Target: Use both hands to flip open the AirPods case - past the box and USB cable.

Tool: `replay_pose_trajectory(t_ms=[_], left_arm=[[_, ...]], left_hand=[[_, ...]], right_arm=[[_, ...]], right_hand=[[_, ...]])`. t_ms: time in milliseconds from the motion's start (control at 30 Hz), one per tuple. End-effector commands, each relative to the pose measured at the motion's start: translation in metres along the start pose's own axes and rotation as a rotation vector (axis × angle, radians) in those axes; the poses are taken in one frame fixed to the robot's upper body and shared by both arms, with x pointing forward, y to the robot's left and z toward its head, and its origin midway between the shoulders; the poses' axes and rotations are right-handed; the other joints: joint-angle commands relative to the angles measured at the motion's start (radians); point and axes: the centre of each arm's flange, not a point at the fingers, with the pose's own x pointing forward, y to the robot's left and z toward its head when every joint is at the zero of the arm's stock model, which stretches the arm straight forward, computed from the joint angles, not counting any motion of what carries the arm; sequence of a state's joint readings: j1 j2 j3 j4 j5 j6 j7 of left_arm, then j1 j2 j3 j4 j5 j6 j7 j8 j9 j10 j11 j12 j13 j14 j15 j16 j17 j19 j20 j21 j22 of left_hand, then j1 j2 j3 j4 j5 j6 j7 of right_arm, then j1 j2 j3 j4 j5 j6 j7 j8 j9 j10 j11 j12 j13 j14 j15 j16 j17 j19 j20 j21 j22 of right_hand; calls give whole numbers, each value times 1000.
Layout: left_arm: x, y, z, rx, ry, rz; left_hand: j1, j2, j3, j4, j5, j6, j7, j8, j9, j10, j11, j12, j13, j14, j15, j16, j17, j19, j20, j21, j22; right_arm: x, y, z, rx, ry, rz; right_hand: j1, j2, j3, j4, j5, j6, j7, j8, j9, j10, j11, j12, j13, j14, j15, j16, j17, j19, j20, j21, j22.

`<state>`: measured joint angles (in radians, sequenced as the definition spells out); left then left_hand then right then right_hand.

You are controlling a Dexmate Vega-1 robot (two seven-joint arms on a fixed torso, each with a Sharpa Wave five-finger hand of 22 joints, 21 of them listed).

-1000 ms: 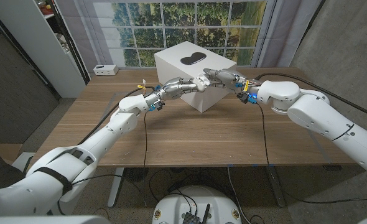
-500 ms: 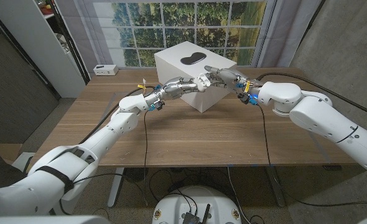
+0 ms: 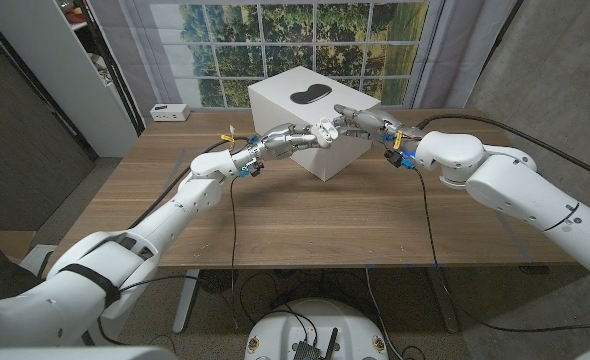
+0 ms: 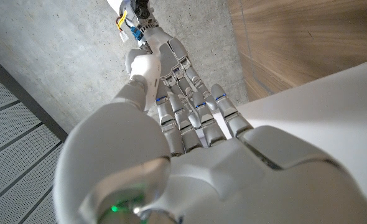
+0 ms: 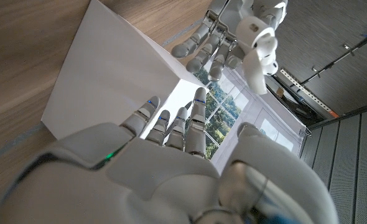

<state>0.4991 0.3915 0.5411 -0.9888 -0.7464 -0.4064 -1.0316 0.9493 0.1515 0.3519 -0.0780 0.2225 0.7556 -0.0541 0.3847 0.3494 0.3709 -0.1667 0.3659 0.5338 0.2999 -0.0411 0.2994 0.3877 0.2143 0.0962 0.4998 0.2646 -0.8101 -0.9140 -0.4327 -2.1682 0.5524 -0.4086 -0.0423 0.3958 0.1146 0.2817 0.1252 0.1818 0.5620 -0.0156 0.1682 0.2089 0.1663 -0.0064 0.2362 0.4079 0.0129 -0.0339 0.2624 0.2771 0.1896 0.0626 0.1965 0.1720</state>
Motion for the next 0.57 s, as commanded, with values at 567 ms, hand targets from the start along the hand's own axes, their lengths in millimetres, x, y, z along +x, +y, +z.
replay_pose_trajectory(t_ms=[567], left_arm=[[-12, 14, 4, -60, -75, 28]], left_hand=[[7, 17, 16, 26, 14, 88, -101, 19, 169, 1, 0, 0, 12, -2, -48, -1, 6, -7, 2, 17, 0]], right_arm=[[-18, -15, -12, -18, -23, -373]], right_hand=[[5, -4, 3, -54, 5, -99, -55, 6, -5, -31, 0, -14, -10, 20, -56, -14, -26, 41, -15, 6, 1]])
